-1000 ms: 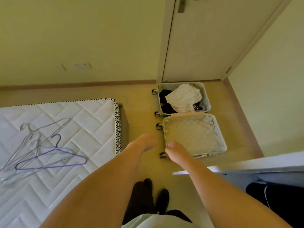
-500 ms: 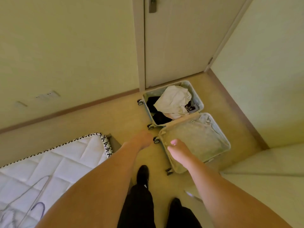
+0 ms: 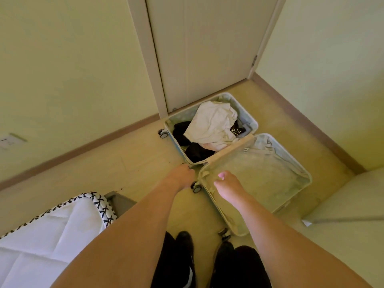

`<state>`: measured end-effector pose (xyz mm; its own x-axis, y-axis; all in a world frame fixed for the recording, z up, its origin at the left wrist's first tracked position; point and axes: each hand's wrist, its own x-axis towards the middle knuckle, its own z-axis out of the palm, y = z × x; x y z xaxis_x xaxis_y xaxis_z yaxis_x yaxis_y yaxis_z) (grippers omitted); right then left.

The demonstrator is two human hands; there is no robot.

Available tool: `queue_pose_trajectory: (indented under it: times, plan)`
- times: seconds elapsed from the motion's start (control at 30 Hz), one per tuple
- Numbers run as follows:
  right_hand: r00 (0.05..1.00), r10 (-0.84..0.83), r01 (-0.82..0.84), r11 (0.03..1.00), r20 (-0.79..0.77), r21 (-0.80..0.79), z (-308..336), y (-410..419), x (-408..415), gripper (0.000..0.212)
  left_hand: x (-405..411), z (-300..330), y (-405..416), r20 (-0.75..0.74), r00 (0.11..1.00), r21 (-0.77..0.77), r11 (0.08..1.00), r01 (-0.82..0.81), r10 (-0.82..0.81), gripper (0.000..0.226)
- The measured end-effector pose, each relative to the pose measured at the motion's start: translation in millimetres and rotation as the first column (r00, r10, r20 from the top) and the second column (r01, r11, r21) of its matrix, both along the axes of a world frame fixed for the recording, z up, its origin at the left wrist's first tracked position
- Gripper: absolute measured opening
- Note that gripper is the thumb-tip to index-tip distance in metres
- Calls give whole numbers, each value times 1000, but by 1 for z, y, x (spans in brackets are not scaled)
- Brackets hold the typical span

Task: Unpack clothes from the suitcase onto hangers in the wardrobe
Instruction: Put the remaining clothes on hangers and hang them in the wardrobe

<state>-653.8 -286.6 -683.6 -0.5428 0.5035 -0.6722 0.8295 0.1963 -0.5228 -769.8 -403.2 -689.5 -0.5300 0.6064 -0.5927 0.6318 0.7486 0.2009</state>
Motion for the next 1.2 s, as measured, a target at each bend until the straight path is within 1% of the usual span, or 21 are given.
queue_pose_trajectory:
  times: [0.03, 0.07, 0.1, 0.13, 0.17, 0.2, 0.27, 0.33, 0.37, 0.4, 0.53, 0.57, 0.6, 0.63, 0.7, 0.77, 0.87, 0.9, 1.03, 1.13, 1.2]
  plan:
    - [1000, -12, 12, 1000, -10, -4, -14, -4, 6, 42, 5, -10, -1, 19, 999, 6, 999, -35, 35, 28]
    - [1000, -20, 20, 1000, -15, -9, -22, -8, 10, 41, 8, -18, -3, 16, 1000, 38, 999, -22, 21, 27]
    - [999, -30, 29, 999, -20, -15, -28, -13, 15, 41, 12, -22, -6, 41, 997, 55, 996, -67, 64, 26]
    - [999, -39, 38, 999, -28, -18, -31, -19, 21, 41, 13, -29, -7, 23, 998, 78, 995, -65, 64, 26]
    - [998, -41, 40, 999, -46, -11, -31, -25, 29, 41, 20, -27, -10, 3, 999, 100, 994, -52, 52, 27]
    - [997, -42, 42, 999, -70, -3, -29, -28, 36, 42, 23, -26, -12, -30, 1000, 111, 994, 13, -10, 29]
    - [993, -54, 54, 999, -110, 4, -22, -29, 44, 44, 25, -18, -15, -60, 998, 123, 992, 39, -32, 31]
    - [986, -67, 67, 998, -151, -2, -13, -27, 52, 47, 25, -8, -20, -90, 996, 162, 986, 40, -25, 30]
    - [983, -75, 76, 997, -165, -4, -9, -24, 52, 46, 23, 0, -18, -69, 997, 199, 980, -10, 24, 28]
    - [980, -82, 83, 997, -180, -3, -5, -21, 52, 45, 19, 4, -15, -75, 997, 208, 978, -16, 33, 27]
    - [971, -84, 95, 995, -225, 41, -1, 5, 34, 41, -6, 20, 7, -94, 993, 234, 971, -53, 77, 30]
    - [971, -81, 95, 994, -226, 50, -3, 16, 23, 41, -15, 21, 17, -66, 991, 257, 962, -97, 117, 30]
    - [971, -82, 95, 994, -225, 48, -7, 25, 15, 43, -26, 16, 26, -53, 991, 239, 965, -107, 123, 30]
    - [971, -85, 97, 994, -223, 43, -14, 41, -1, 45, -40, 8, 42, -30, 988, 265, 954, -138, 151, 29]
    - [971, -79, 94, 994, -224, 55, -25, 63, -25, 45, -63, -6, 65, -42, 983, 275, 948, -160, 178, 29]
    - [970, -76, 95, 993, -232, 70, -46, 89, -55, 45, -91, -28, 90, -88, 977, 250, 954, -166, 193, 35]
    - [973, -56, 81, 991, -224, 105, -87, 133, -106, 46, -133, -75, 134, -54, 988, 197, 971, -133, 146, 44]
    - [975, -44, 71, 991, -218, 117, -100, 143, -116, 47, -143, -88, 144, -46, 988, 202, 970, -135, 147, 45]
    - [983, 57, -19, 978, -175, 209, -181, 200, -170, 49, -195, -176, 205, -16, 994, 113, 988, -107, 110, 39]
    - [982, 169, -137, 945, -86, 296, -241, 233, -189, 50, -219, -248, 235, 4, 992, 78, 989, -126, 126, 36]
    - [969, 246, -238, 883, 32, 404, -284, 251, -195, 49, -231, -299, 253, 7, 994, 49, 993, -109, 109, 37]
